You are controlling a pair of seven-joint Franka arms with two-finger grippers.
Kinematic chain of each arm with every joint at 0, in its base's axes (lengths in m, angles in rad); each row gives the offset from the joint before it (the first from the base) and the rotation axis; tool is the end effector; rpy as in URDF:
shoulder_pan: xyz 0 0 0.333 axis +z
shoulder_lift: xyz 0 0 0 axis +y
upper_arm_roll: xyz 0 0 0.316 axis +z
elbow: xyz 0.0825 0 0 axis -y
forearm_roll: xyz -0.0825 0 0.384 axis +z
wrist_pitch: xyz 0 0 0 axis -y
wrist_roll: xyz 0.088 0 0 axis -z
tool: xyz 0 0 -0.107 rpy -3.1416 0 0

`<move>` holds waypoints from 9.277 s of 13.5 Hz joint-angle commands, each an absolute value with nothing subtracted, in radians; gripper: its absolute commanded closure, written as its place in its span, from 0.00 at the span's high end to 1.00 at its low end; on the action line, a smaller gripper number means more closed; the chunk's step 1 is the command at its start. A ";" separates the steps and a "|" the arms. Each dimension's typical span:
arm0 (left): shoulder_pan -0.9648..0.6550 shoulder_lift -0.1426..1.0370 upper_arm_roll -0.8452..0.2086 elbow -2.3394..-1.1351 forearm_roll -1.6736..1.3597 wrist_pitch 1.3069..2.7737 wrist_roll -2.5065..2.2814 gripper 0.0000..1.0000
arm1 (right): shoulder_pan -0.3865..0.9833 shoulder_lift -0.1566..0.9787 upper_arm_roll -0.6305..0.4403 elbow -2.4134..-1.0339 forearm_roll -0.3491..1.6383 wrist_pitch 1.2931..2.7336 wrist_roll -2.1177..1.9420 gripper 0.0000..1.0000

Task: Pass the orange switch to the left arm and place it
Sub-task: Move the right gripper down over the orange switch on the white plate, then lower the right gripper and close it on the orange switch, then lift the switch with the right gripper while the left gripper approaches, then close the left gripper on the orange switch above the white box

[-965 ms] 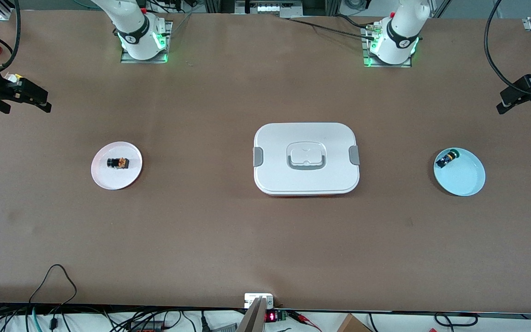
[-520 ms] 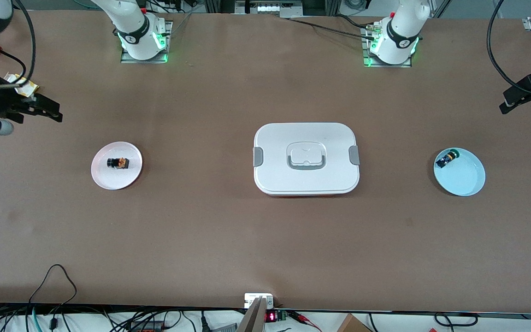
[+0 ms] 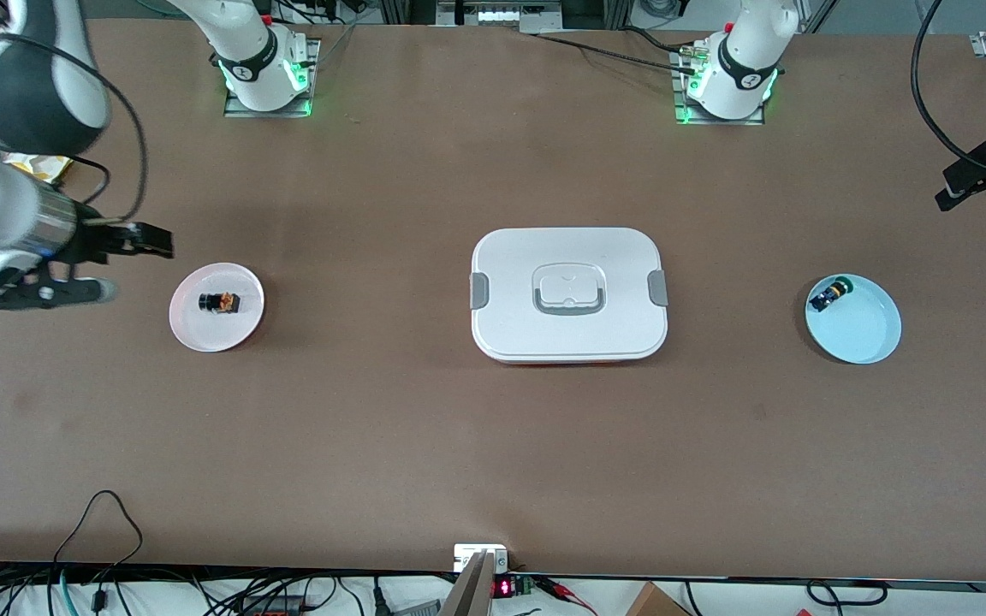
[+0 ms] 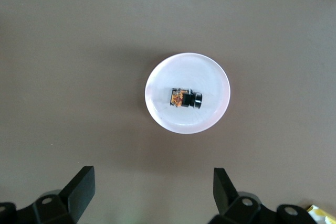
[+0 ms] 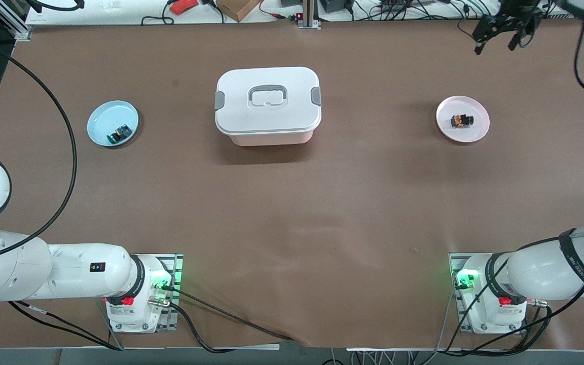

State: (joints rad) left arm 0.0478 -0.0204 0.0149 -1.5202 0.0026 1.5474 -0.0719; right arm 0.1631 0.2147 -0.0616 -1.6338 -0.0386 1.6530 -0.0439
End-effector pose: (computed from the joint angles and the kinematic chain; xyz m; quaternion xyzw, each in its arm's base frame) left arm 0.5451 0.0346 0.6575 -0.9974 -0.0673 -0.0238 0.0010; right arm 0.6023 0.0602 0.4765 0.9920 0.0758 -0.0966 0.0284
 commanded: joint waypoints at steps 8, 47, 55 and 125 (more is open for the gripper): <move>0.051 -0.006 0.014 -1.502 -0.002 1.539 -0.063 1.00 | 0.124 0.388 -0.072 -1.696 -0.084 1.898 -0.048 1.00; 0.049 0.011 0.005 -1.508 -0.006 1.529 -0.074 1.00 | 0.106 0.365 -0.130 -2.319 -0.064 2.692 0.014 0.99; 0.048 0.011 0.003 -1.503 -0.006 1.531 -0.069 1.00 | 0.123 0.350 -0.130 -2.316 -0.066 2.689 -0.005 0.20; -0.107 0.238 -0.296 -1.684 -1.447 1.838 0.186 0.24 | 0.531 0.365 0.044 -1.661 1.971 2.031 -1.983 0.99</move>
